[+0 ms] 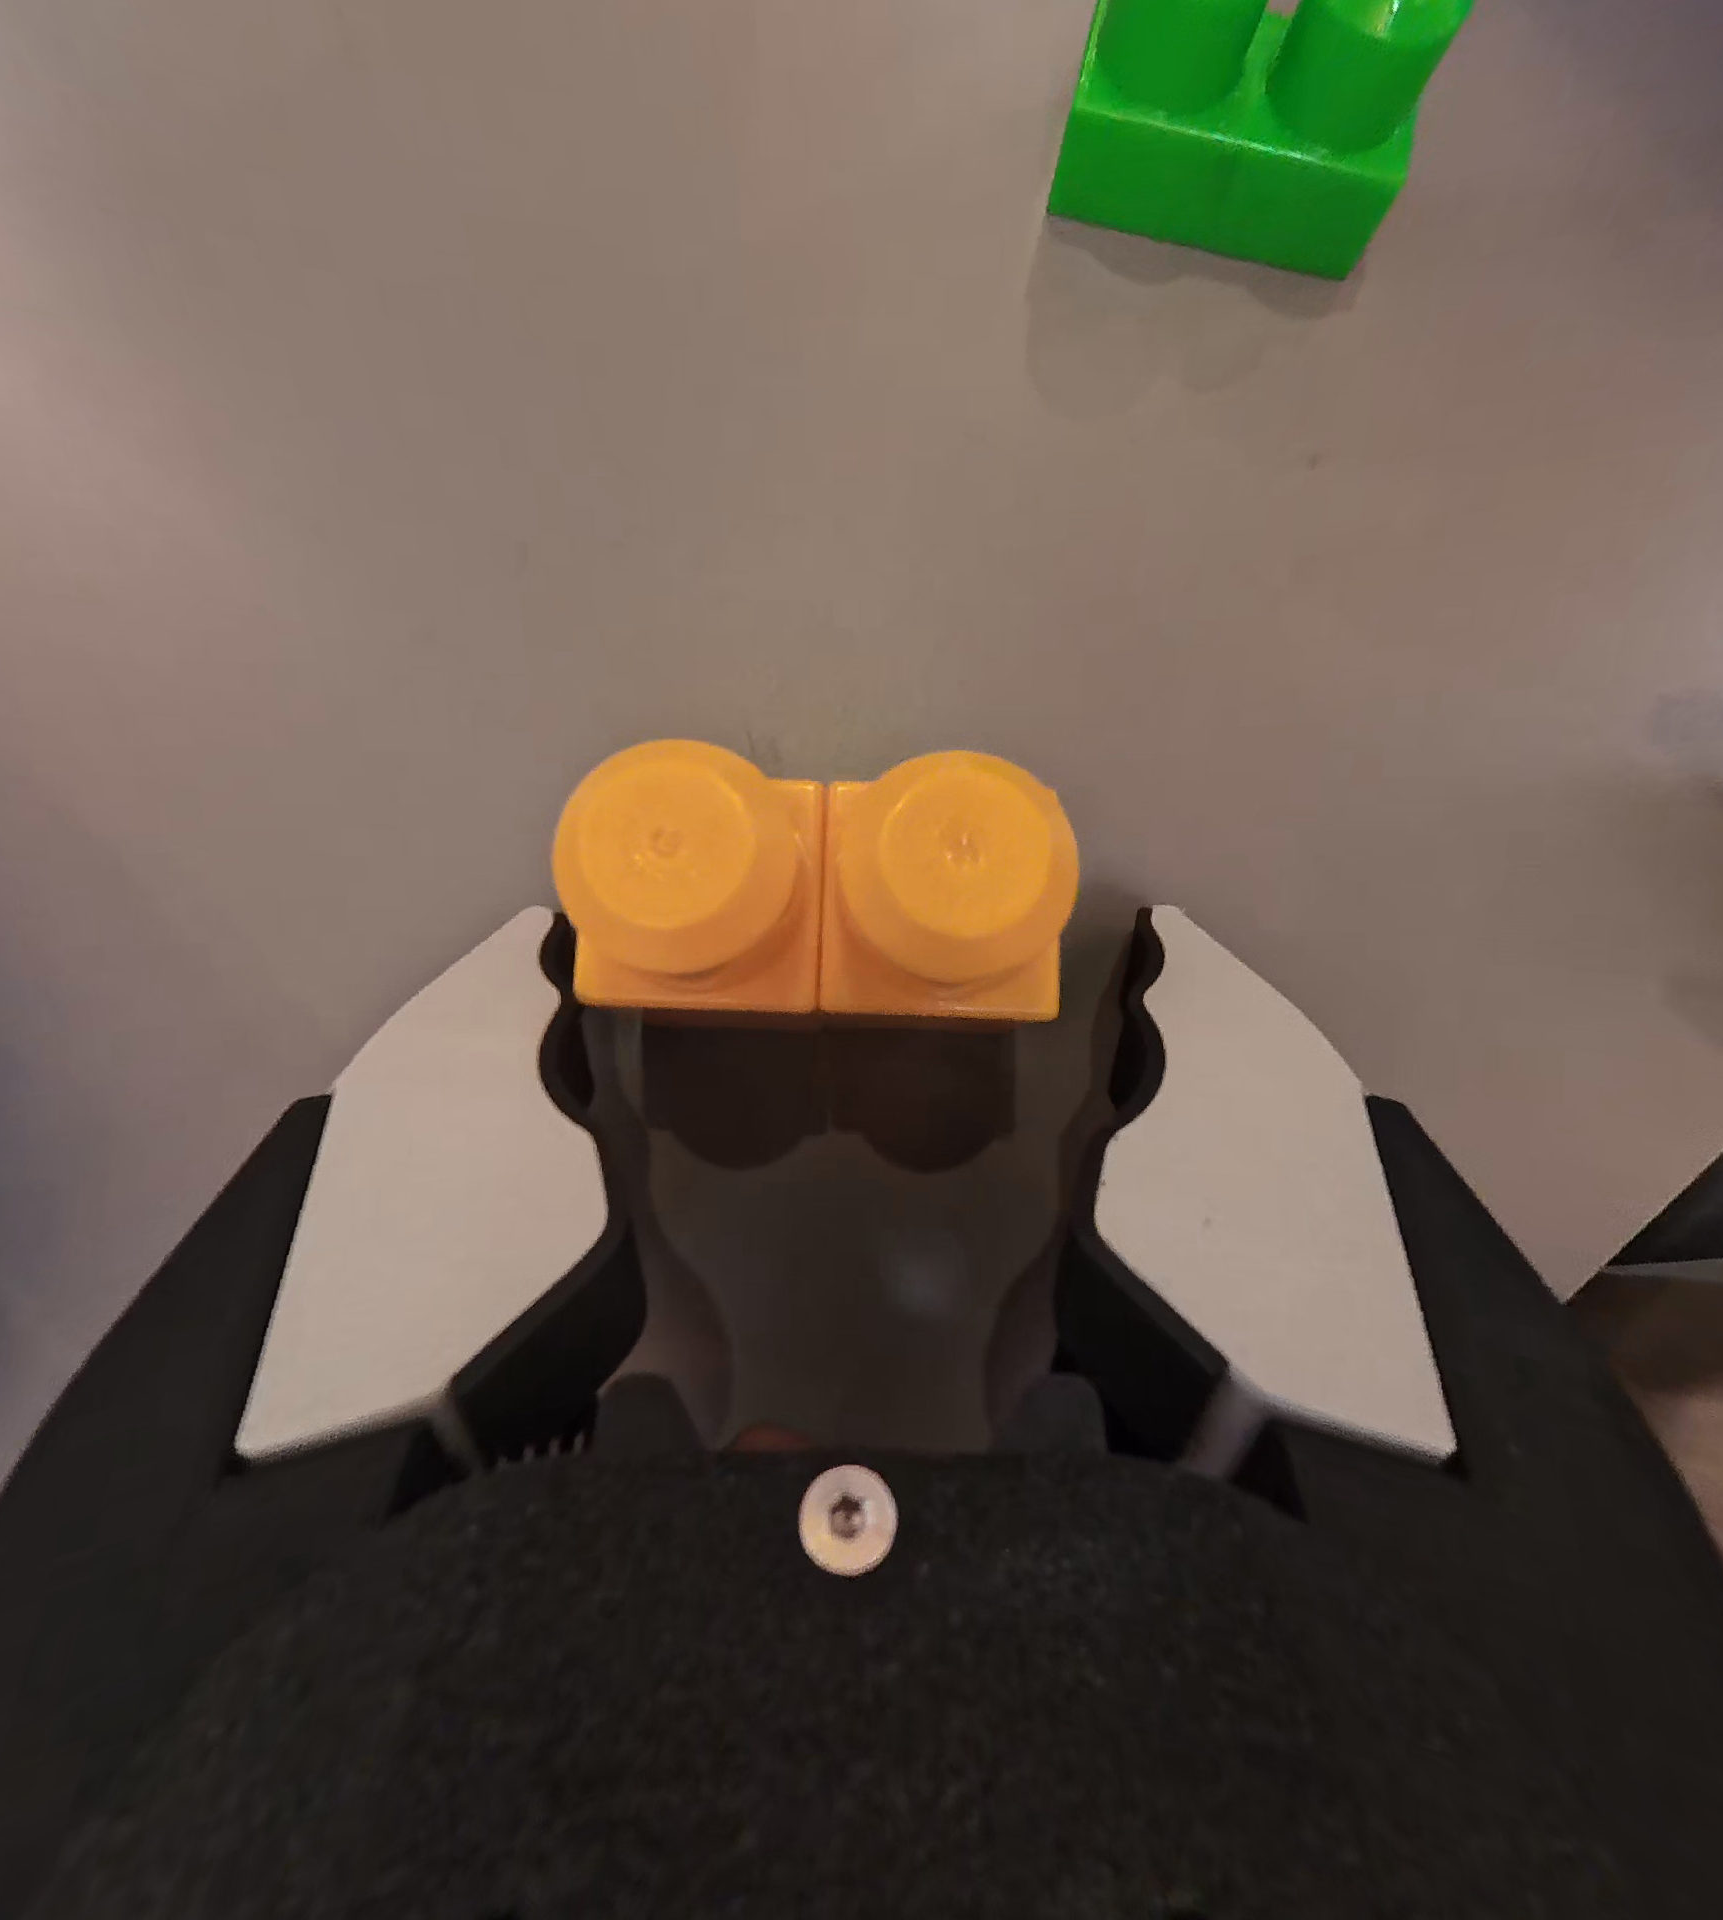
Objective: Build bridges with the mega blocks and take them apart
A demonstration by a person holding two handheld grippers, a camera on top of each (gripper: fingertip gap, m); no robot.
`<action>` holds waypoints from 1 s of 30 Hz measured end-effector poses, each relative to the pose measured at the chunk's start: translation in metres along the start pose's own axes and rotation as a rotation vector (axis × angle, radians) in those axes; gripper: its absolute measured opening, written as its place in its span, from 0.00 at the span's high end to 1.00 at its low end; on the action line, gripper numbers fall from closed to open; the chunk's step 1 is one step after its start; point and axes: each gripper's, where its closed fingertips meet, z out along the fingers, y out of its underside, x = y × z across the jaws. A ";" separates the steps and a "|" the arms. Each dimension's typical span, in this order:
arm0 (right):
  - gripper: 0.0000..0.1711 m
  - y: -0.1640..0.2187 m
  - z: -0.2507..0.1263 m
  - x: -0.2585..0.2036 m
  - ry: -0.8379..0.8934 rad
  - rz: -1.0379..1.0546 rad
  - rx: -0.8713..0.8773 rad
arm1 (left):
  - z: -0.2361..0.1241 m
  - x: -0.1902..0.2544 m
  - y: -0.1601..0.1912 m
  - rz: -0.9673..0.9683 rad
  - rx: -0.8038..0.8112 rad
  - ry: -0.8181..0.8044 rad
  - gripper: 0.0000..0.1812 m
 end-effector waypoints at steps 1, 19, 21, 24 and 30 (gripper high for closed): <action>0.70 0.000 0.000 0.000 0.000 0.000 0.000 | 0.001 0.000 0.000 -0.001 -0.003 -0.003 0.45; 0.70 0.001 -0.001 0.002 0.001 0.002 -0.002 | -0.003 -0.009 -0.004 -0.013 0.037 -0.043 0.67; 0.70 0.001 -0.001 0.003 0.002 0.005 -0.002 | -0.003 -0.011 -0.002 -0.007 0.027 -0.063 0.61; 0.70 0.002 -0.001 0.003 0.002 0.007 -0.003 | -0.003 -0.006 -0.001 0.040 0.025 -0.068 0.57; 0.71 0.003 0.001 0.001 -0.005 0.002 -0.009 | 0.004 -0.004 -0.010 0.047 0.027 -0.079 0.54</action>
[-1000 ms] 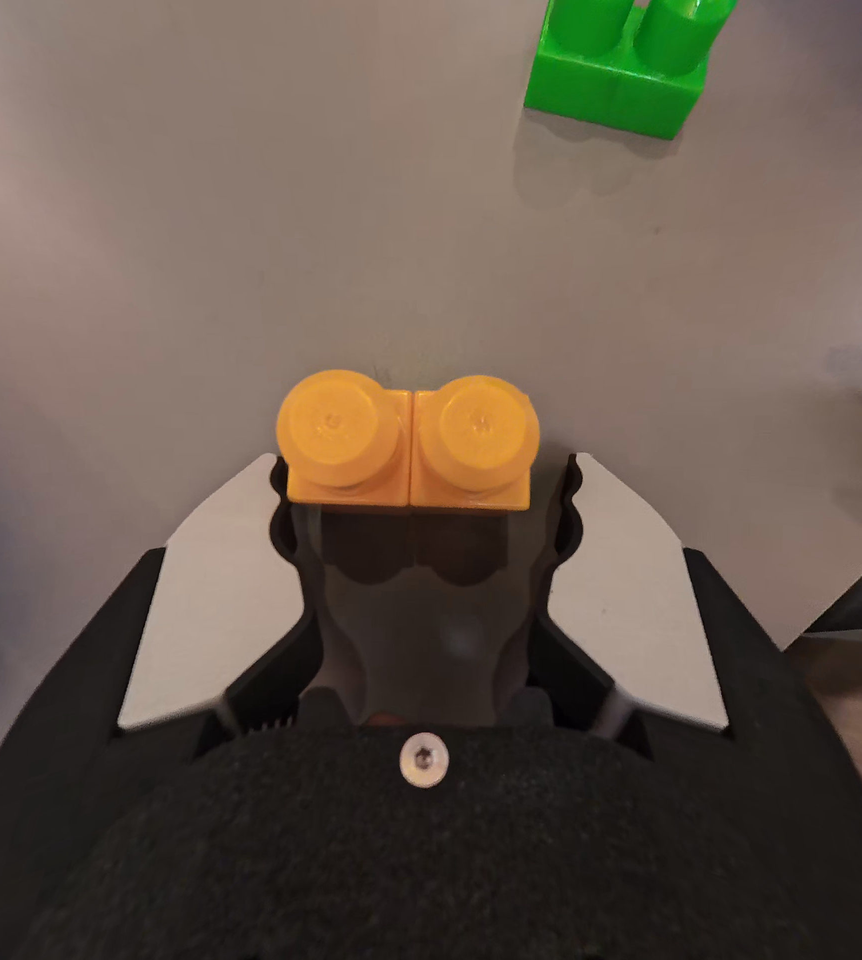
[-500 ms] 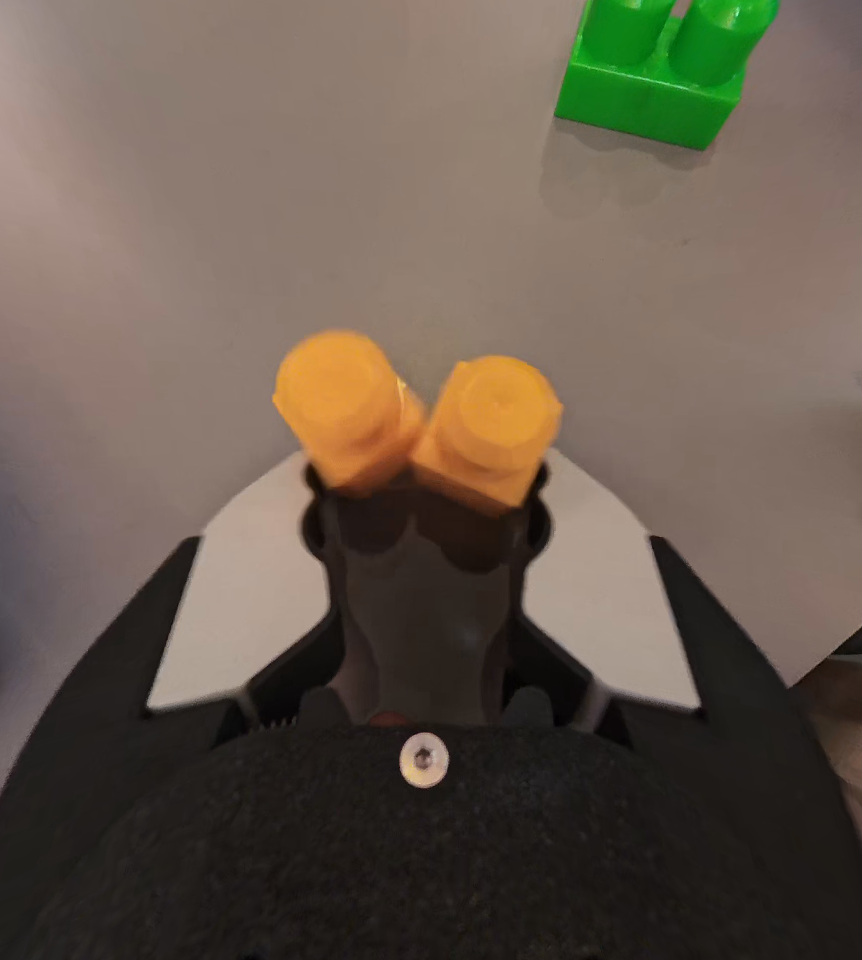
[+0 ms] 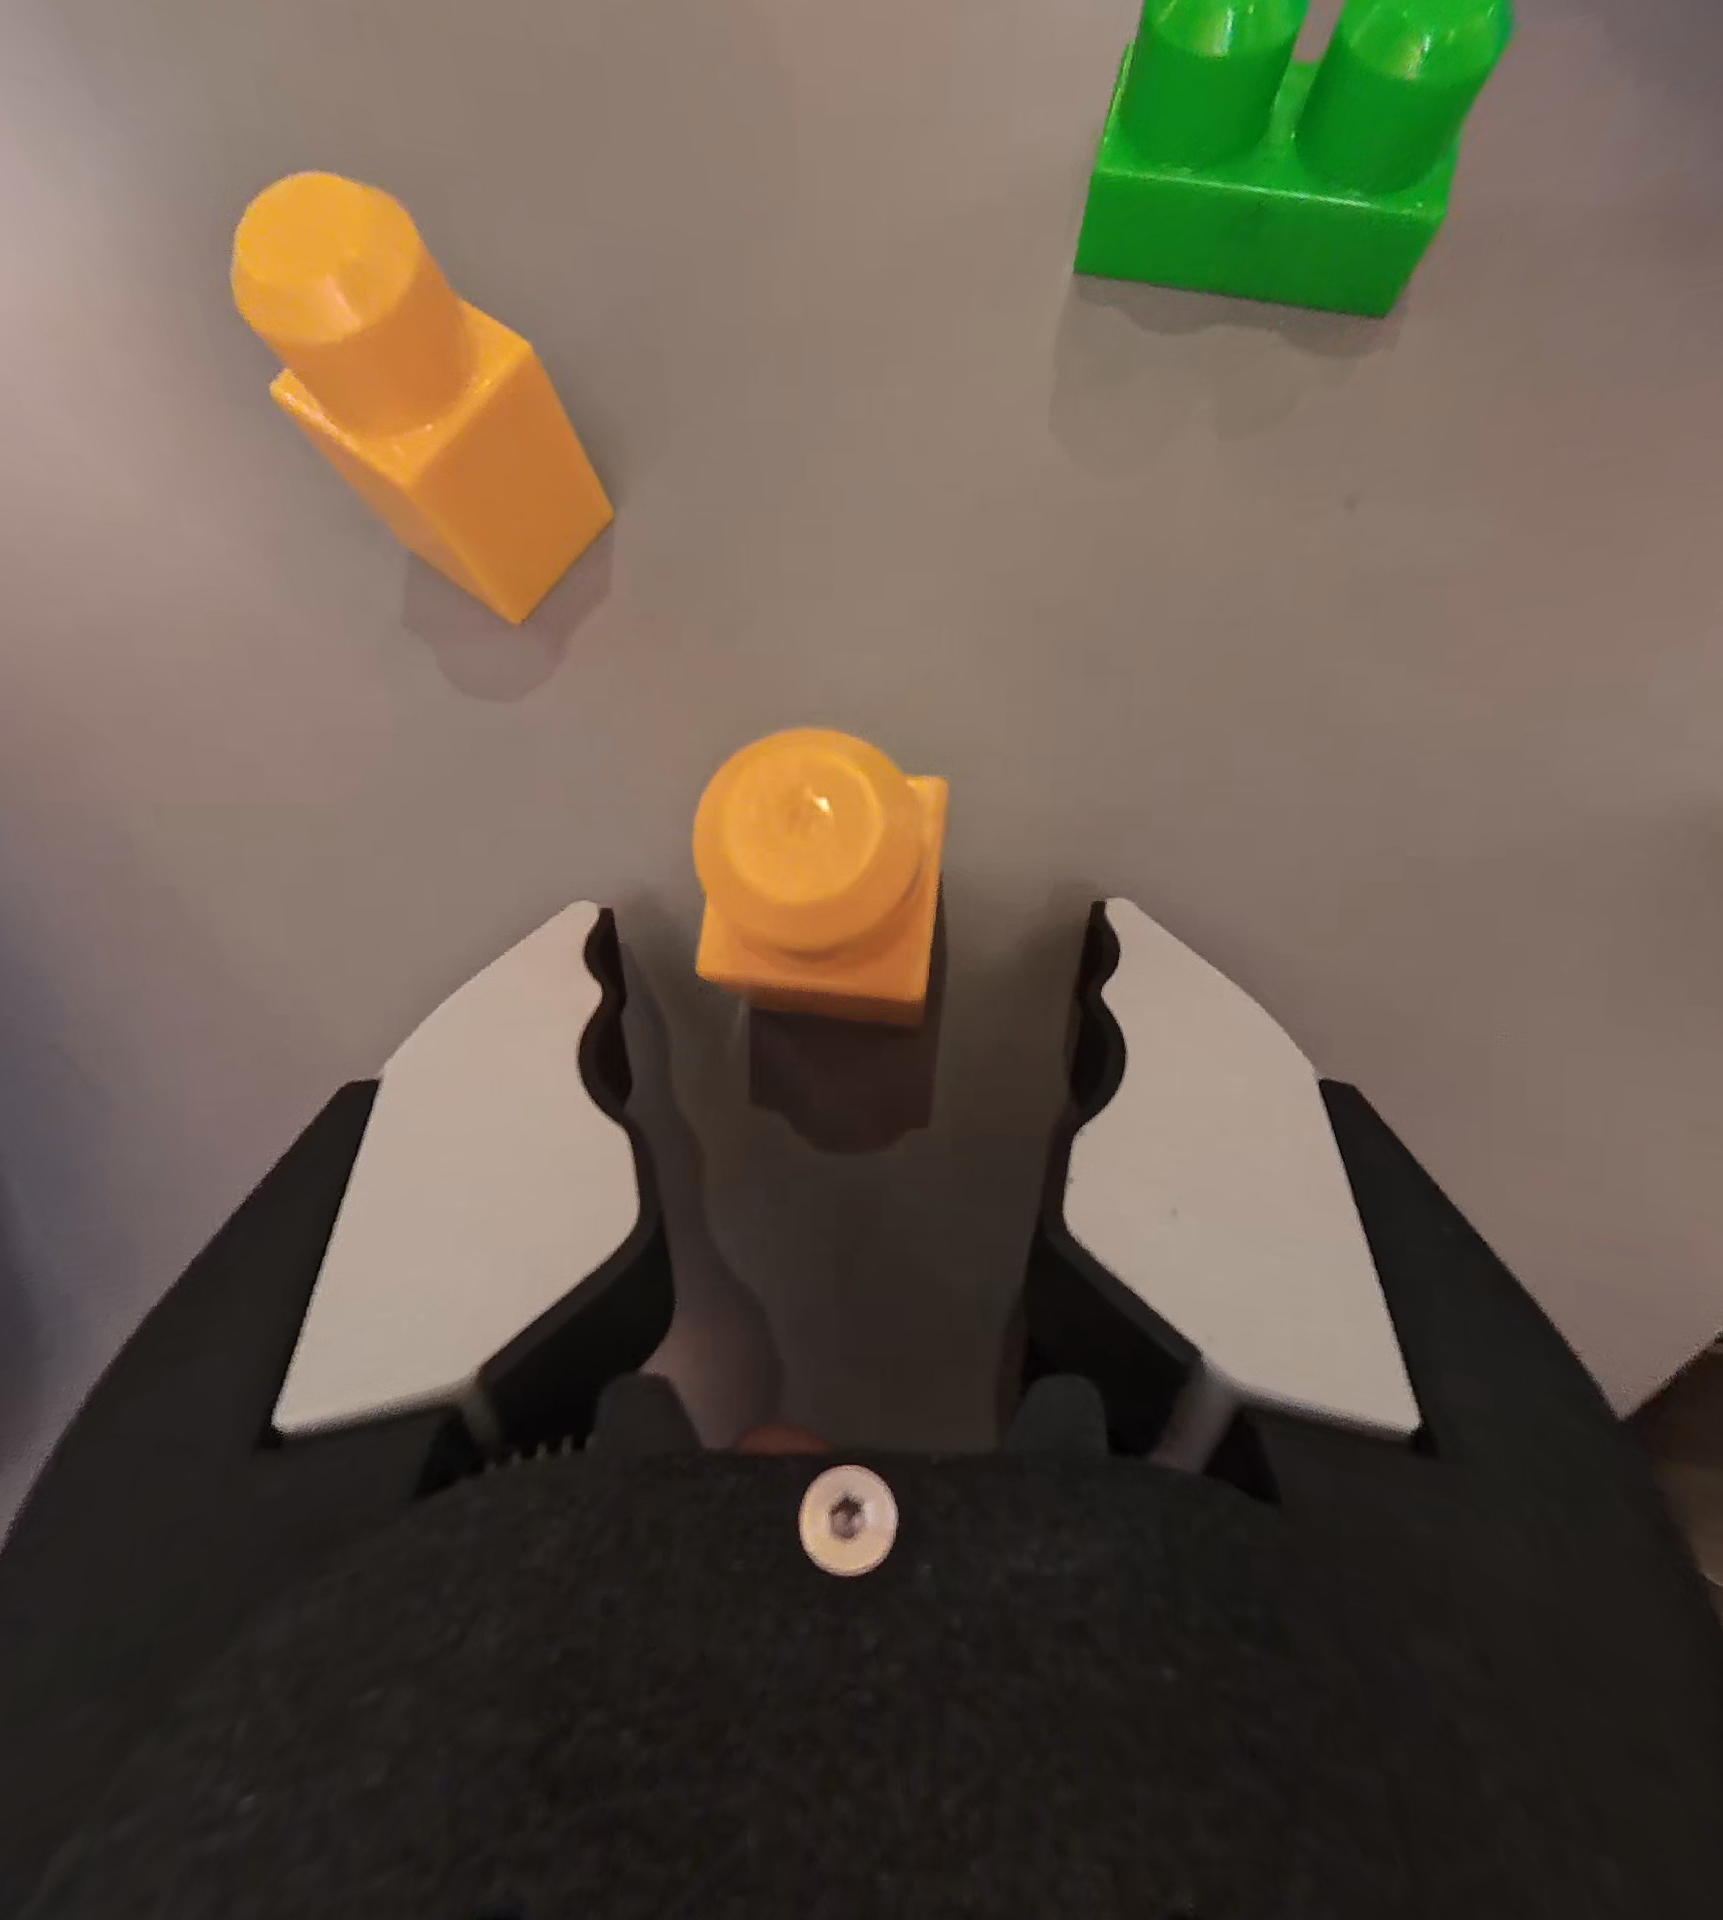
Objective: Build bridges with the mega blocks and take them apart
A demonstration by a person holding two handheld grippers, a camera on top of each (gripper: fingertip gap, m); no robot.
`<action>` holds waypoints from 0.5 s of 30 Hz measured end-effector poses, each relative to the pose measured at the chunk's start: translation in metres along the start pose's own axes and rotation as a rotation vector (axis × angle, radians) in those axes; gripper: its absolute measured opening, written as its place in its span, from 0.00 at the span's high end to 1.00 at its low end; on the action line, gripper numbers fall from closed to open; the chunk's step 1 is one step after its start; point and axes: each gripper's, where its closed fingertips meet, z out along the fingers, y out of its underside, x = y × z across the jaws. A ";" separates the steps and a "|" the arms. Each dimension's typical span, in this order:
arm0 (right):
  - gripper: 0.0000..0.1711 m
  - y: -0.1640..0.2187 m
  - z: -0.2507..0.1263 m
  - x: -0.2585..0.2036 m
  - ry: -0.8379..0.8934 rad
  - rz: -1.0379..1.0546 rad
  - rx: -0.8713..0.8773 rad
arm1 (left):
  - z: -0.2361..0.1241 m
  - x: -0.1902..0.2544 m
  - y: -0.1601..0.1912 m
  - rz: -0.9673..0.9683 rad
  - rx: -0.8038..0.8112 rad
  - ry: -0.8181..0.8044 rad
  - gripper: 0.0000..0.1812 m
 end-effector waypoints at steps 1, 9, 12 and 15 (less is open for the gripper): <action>0.71 0.000 0.000 0.000 0.002 0.000 0.001 | 0.001 -0.004 -0.002 0.016 0.002 -0.027 0.51; 0.71 0.000 -0.004 0.006 0.017 0.005 0.007 | 0.000 -0.013 -0.016 0.120 0.062 0.031 0.46; 0.71 0.001 0.000 0.008 0.013 0.015 0.006 | 0.002 -0.010 -0.009 0.075 0.050 0.081 0.50; 0.71 -0.003 0.012 0.017 0.005 0.044 0.018 | -0.017 -0.012 -0.017 0.044 0.114 0.065 0.51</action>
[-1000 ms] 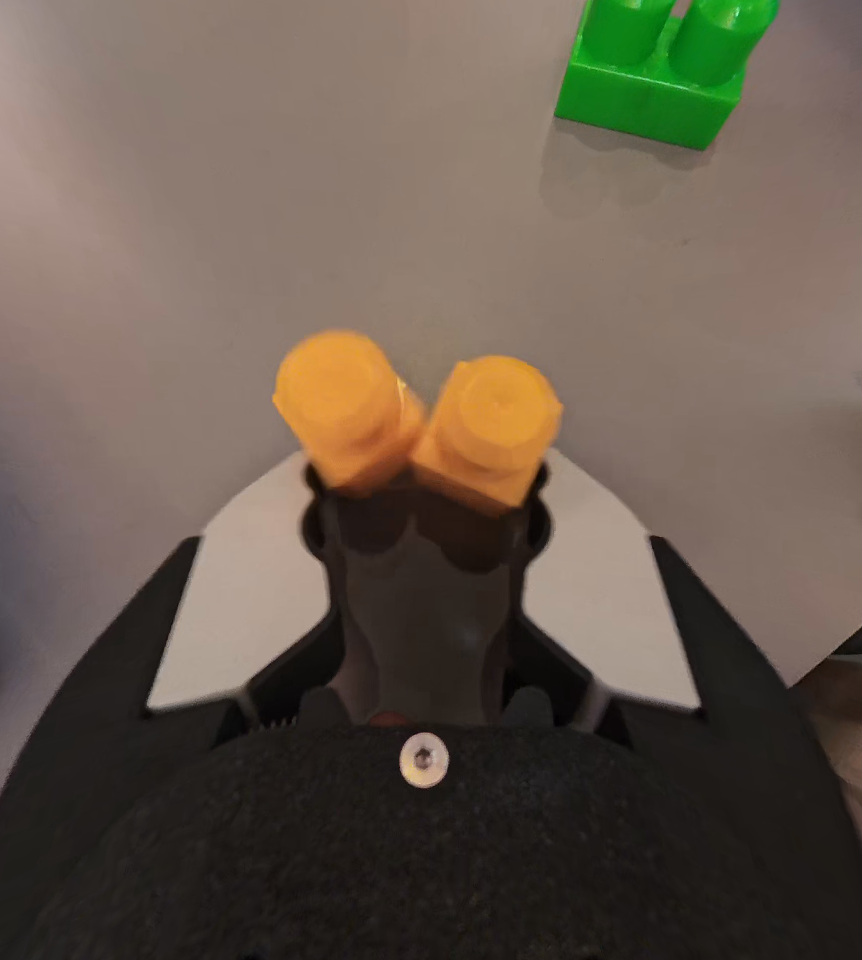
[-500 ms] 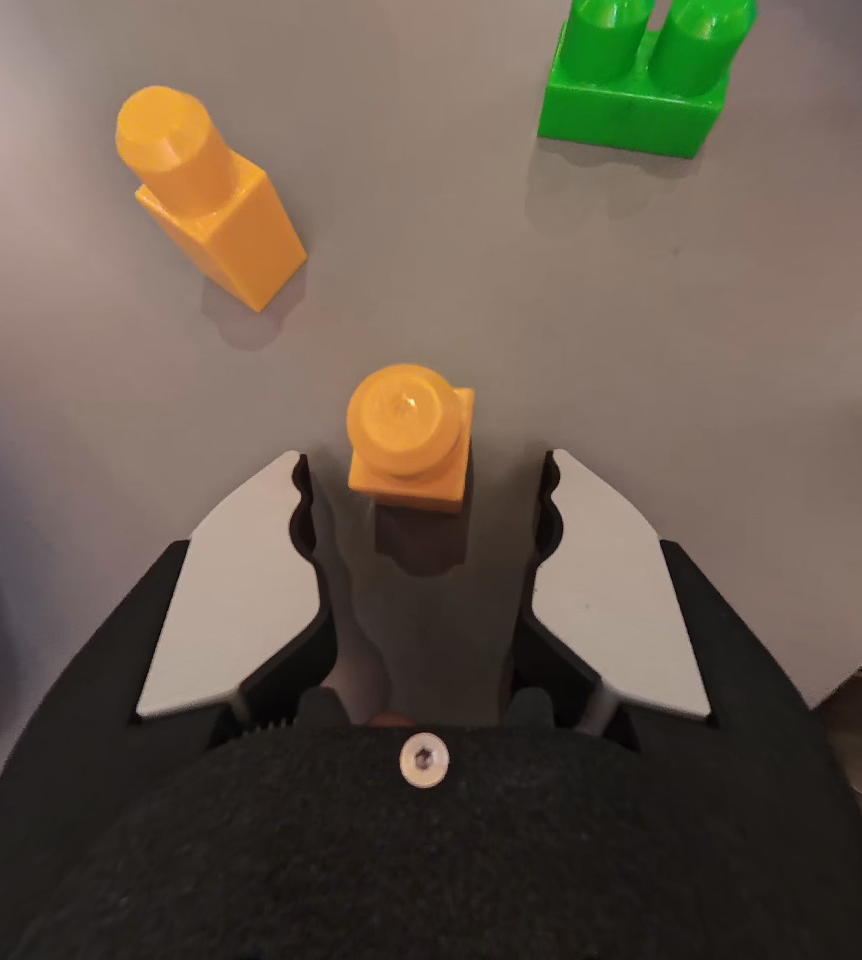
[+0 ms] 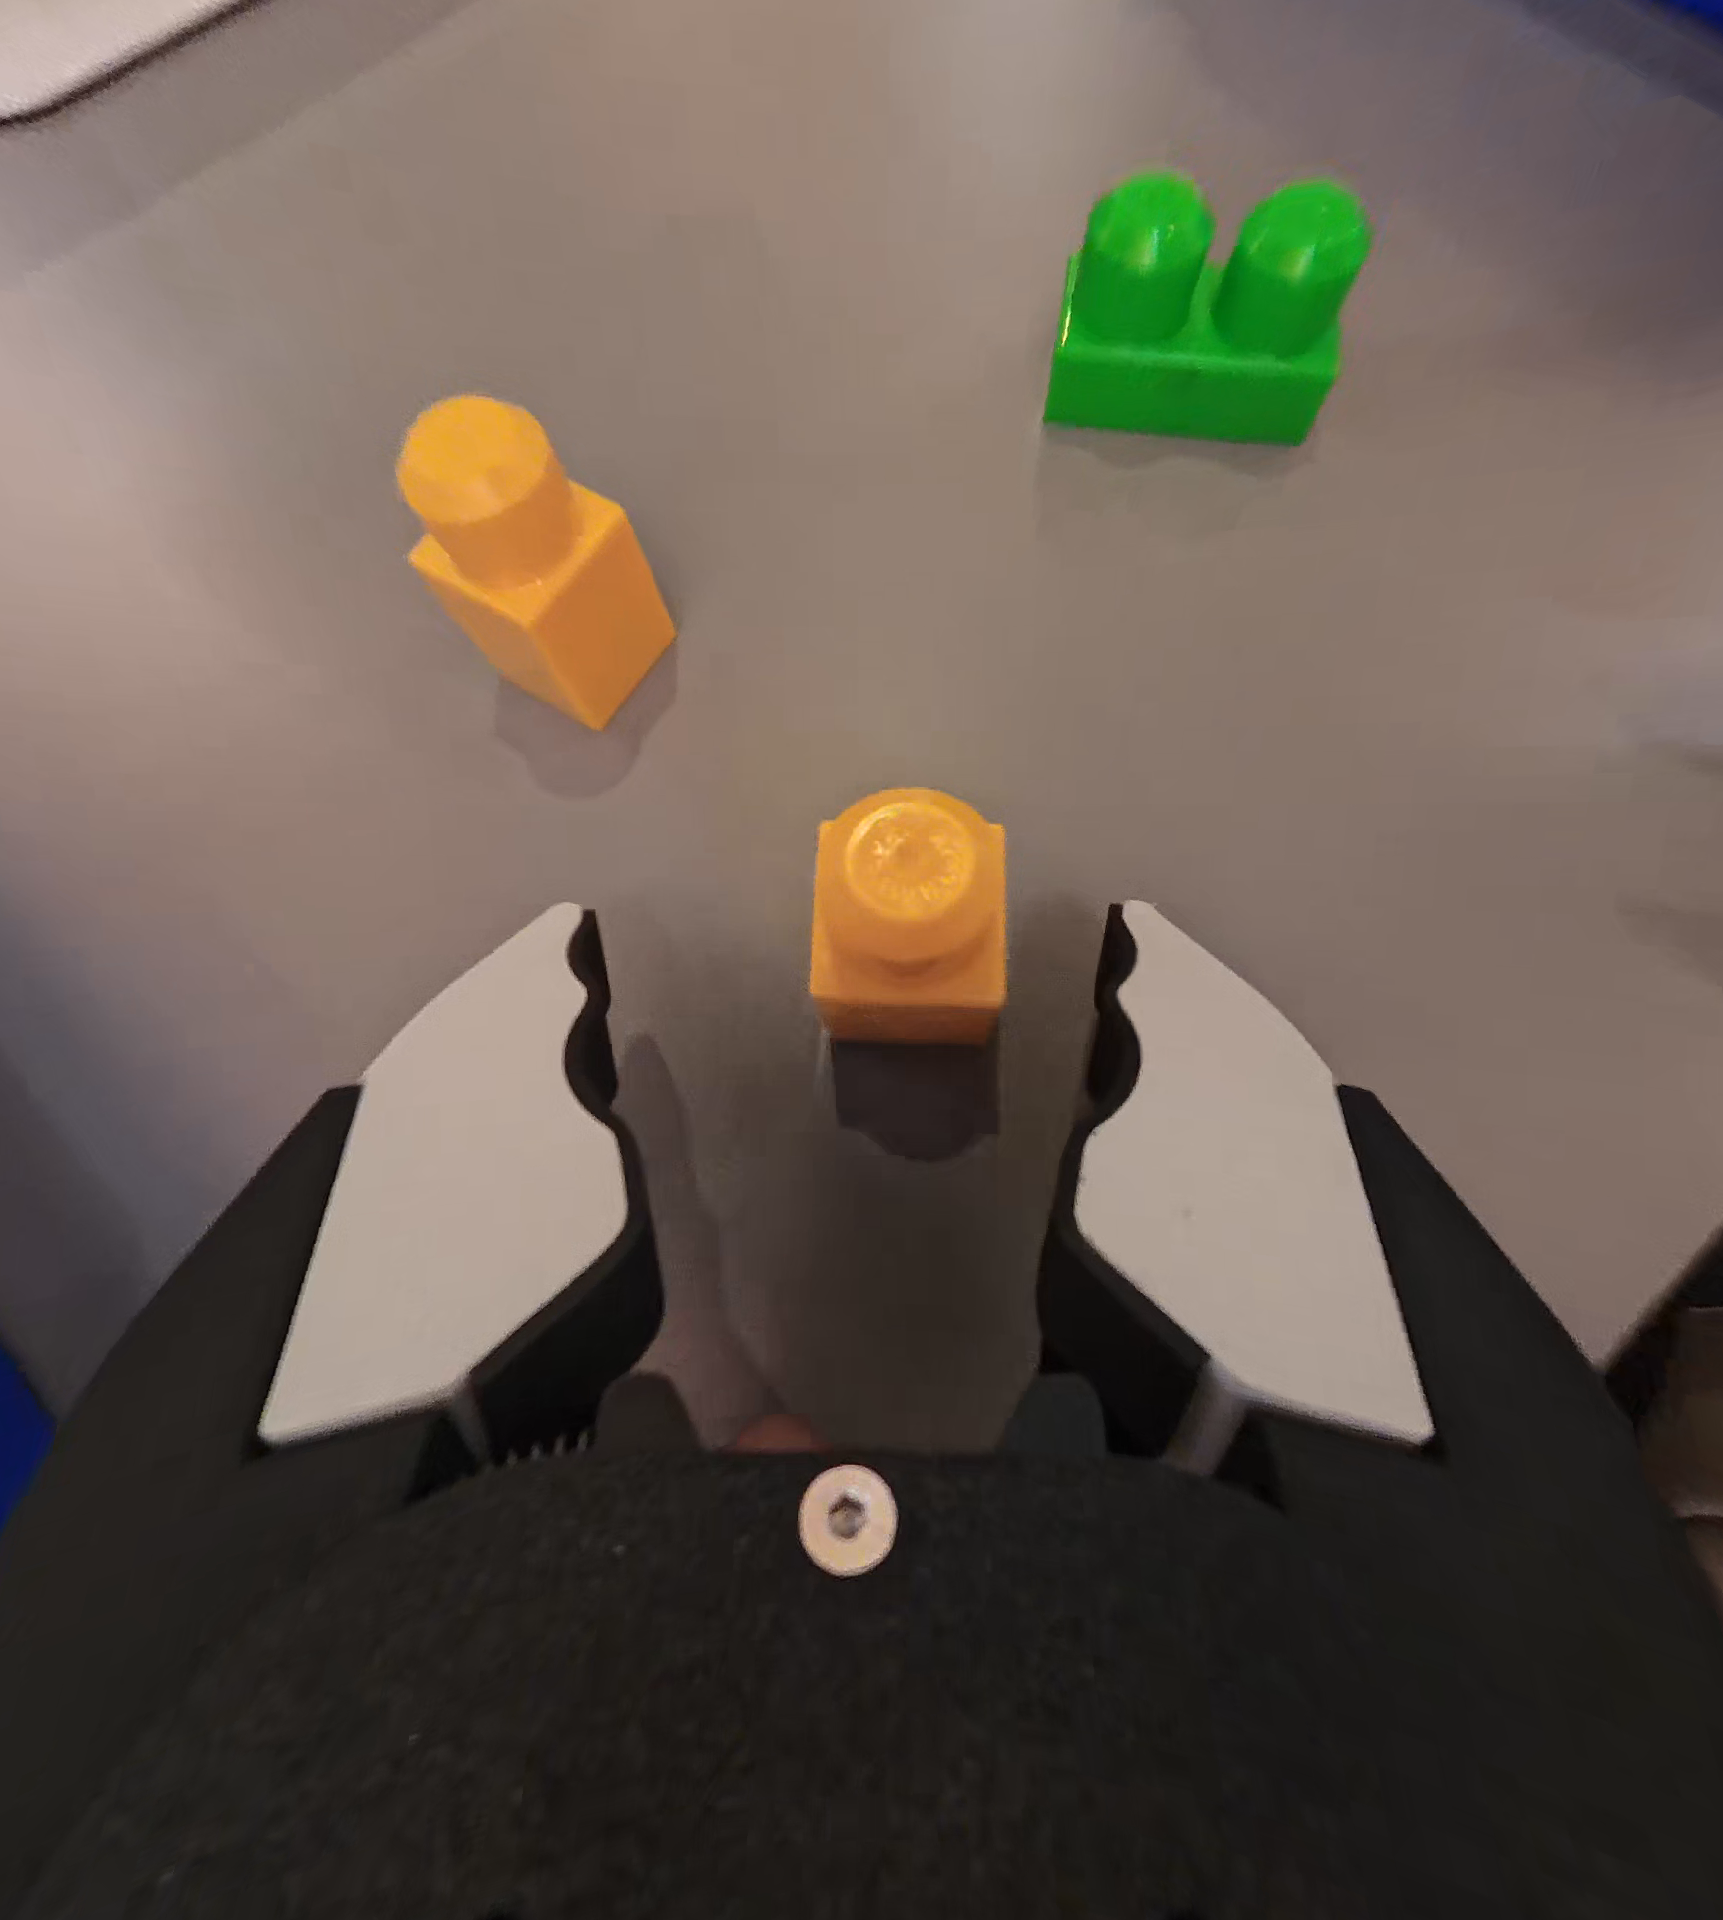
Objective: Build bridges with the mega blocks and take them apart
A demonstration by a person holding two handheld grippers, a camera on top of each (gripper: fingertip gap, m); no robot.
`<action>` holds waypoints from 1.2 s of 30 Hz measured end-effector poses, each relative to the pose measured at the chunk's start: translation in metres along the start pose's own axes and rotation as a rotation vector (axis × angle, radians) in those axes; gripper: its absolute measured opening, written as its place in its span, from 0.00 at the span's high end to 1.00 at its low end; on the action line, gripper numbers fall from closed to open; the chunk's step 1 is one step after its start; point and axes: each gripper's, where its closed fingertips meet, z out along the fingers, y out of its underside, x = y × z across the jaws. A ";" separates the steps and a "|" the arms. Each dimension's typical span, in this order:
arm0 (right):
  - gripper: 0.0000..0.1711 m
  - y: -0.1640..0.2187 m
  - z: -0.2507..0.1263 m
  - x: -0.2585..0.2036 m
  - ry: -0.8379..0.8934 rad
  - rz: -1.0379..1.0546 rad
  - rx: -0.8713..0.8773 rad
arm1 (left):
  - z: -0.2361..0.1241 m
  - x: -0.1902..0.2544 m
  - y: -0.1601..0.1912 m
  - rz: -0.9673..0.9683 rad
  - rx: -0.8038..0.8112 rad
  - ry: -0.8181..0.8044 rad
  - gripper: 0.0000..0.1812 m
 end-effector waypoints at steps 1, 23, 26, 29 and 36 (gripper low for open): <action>0.71 -0.005 0.008 0.002 -0.020 0.025 0.007 | -0.010 0.003 -0.002 -0.024 0.021 0.011 0.50; 0.74 -0.045 0.220 -0.027 -0.097 -0.034 -0.300 | -0.098 0.013 0.048 -0.296 0.275 -0.010 0.58; 0.75 -0.043 0.214 -0.037 -0.168 -0.074 -0.323 | -0.101 0.008 0.051 -0.278 0.276 -0.028 0.60; 0.75 -0.040 0.206 -0.047 -0.246 -0.112 -0.353 | -0.099 0.006 0.056 -0.294 0.244 -0.004 0.59; 0.75 -0.038 0.189 -0.079 -0.434 -0.046 -0.446 | -0.085 0.018 0.066 -0.238 0.167 -0.004 0.60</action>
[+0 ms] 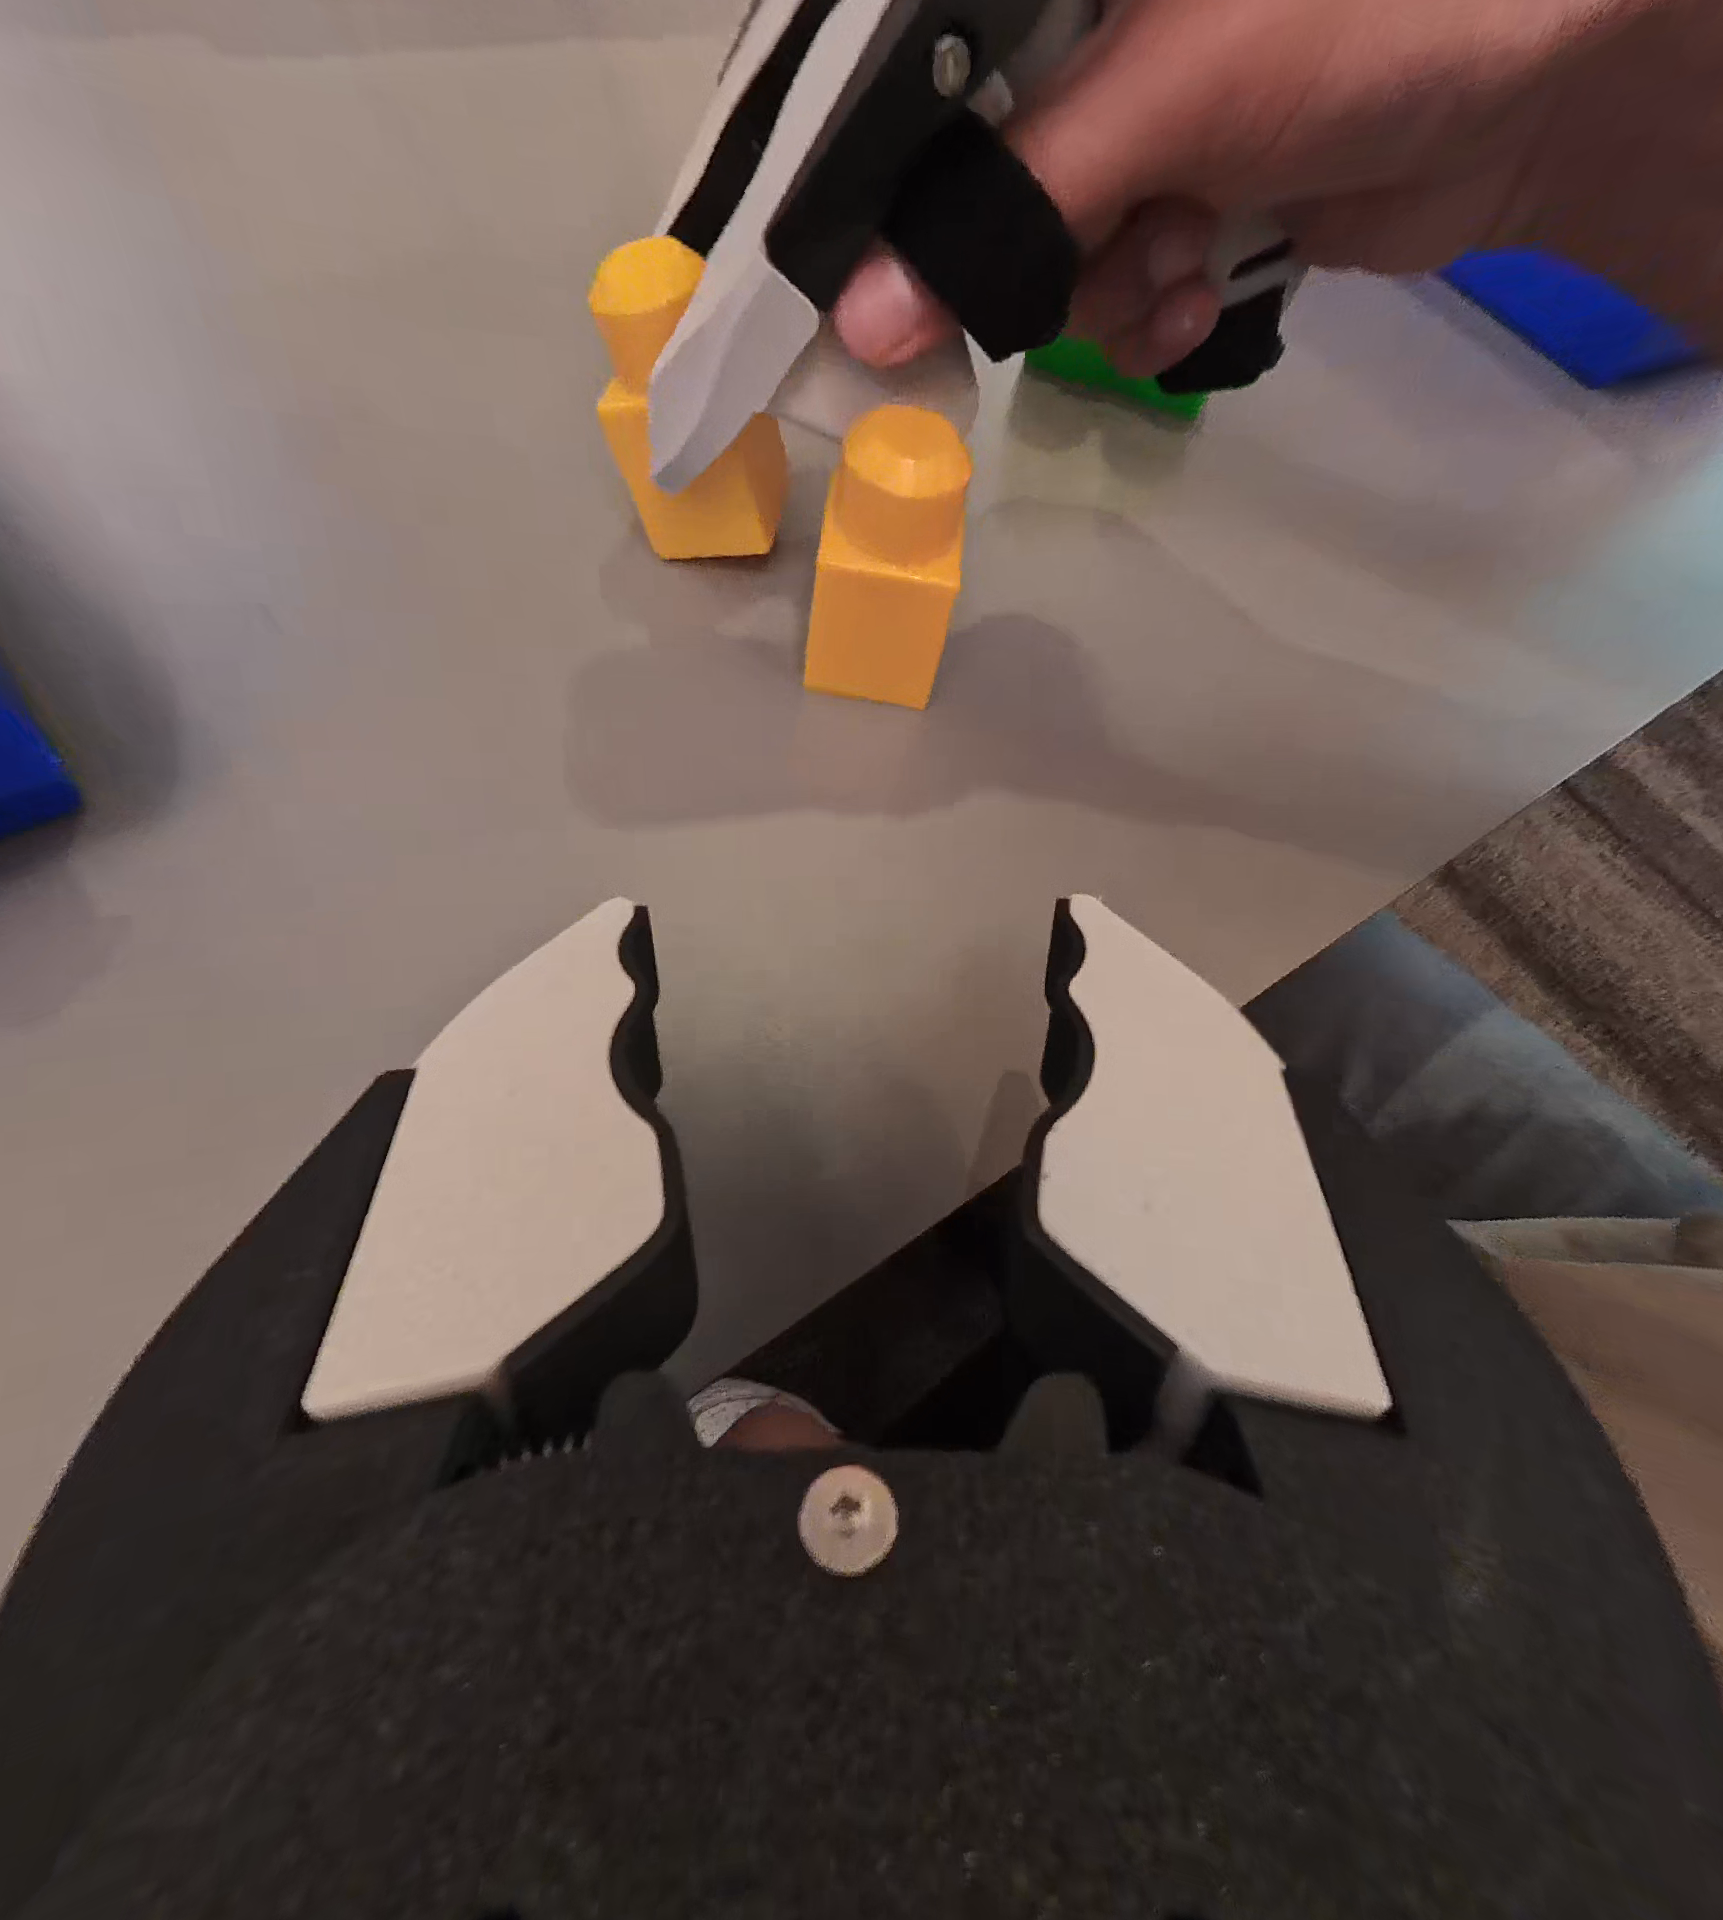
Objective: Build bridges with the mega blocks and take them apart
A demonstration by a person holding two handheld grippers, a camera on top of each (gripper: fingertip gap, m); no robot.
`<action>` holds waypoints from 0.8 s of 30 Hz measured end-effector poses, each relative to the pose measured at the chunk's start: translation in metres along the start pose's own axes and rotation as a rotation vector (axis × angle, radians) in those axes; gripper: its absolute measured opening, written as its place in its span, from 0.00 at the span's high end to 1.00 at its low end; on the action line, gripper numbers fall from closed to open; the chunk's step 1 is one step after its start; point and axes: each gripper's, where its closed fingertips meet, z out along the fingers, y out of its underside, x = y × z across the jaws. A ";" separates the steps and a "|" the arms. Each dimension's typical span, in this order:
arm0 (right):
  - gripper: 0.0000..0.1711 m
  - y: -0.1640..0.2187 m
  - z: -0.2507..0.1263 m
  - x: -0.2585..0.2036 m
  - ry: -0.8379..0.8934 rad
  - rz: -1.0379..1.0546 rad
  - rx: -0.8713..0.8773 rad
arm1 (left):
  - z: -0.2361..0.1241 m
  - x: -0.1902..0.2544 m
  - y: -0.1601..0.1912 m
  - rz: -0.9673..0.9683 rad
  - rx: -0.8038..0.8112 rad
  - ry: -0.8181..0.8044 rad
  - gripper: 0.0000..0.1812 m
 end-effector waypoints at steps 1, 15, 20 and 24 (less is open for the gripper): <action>0.75 0.000 0.000 -0.002 -0.006 0.000 -0.008 | 0.002 0.001 0.001 0.014 -0.009 -0.007 0.60; 0.75 0.001 -0.027 -0.006 -0.044 0.025 0.117 | 0.017 0.001 -0.010 0.058 -0.027 -0.041 0.63; 0.84 0.014 -0.063 -0.014 0.016 -0.073 0.211 | 0.020 -0.013 -0.017 0.059 -0.042 -0.091 0.65; 1.00 0.048 -0.065 -0.049 0.049 -0.104 0.246 | 0.022 -0.027 -0.031 0.075 -0.043 -0.116 0.66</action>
